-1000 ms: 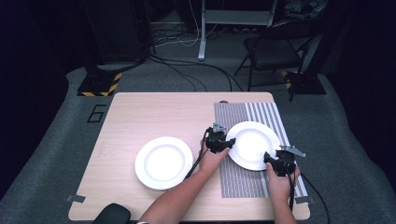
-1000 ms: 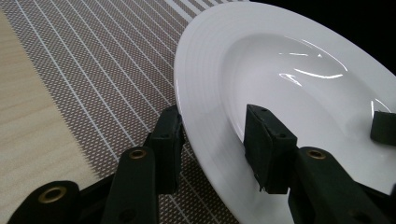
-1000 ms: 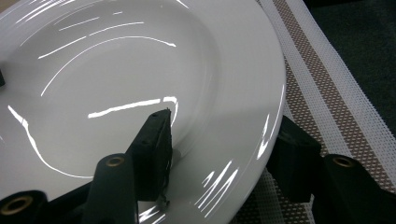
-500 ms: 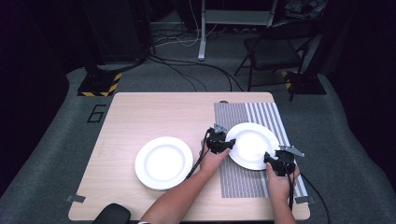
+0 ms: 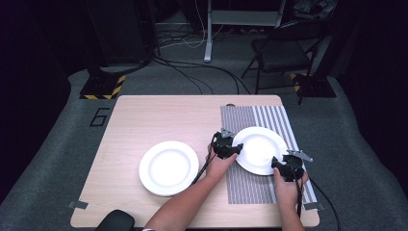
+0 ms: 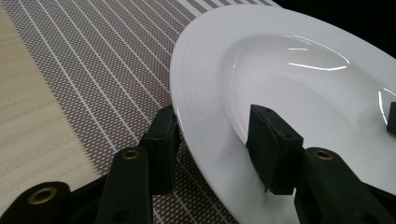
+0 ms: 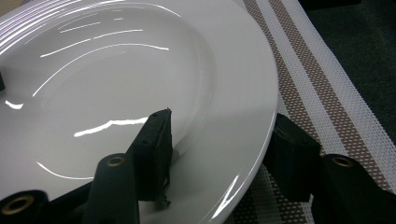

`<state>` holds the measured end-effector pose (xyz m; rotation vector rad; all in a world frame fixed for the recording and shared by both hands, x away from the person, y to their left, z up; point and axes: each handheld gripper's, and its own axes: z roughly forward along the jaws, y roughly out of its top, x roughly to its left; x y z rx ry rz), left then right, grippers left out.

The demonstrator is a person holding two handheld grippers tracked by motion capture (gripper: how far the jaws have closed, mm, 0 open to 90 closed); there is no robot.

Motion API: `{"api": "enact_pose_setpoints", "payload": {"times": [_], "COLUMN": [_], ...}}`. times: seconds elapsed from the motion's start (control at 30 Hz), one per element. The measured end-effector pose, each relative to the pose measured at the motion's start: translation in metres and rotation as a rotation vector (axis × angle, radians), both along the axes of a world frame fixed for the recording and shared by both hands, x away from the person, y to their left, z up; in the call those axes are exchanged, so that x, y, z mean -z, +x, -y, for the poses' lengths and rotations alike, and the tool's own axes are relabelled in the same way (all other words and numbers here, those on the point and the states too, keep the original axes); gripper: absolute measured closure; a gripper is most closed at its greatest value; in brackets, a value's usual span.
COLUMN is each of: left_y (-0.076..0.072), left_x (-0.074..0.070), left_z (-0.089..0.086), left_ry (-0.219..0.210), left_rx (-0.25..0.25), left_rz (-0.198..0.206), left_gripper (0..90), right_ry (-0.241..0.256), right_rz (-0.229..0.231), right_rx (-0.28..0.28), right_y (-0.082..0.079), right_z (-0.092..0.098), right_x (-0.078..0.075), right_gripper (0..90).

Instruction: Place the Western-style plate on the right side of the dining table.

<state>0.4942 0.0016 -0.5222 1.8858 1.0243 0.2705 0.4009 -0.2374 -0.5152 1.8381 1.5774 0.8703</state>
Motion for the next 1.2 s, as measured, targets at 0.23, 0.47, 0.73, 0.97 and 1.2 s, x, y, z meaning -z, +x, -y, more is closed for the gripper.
{"api": "enact_pose_setpoints", "payload": {"times": [0.23,0.47,0.73,0.97,1.2], "left_y": [0.001,0.001,0.002,-0.001,-0.003], "left_x": [0.001,0.000,-0.013,-0.021,-0.030], "left_z": [-0.001,-0.003,-0.014,-0.022,-0.032], "left_ry": [-0.012,-0.042,-0.046,-0.080,-0.087], "left_rx": [0.007,-0.001,-0.025,-0.033,-0.013], "left_rz": [-0.005,-0.031,0.005,0.002,0.027], "left_gripper": [54.0,54.3,51.5,51.5,50.7], "right_ry": [-0.006,-0.011,-0.028,-0.022,-0.030], "right_rz": [0.000,-0.014,0.016,0.041,0.037], "right_rx": [-0.005,-0.010,-0.008,-0.007,-0.052], "right_y": [0.001,0.001,-0.008,-0.018,-0.024], "right_z": [0.000,0.000,0.004,0.013,0.012], "right_x": [0.001,-0.002,-0.011,-0.020,-0.026], "right_gripper": [43.8,43.3,41.7,40.6,38.8]}}
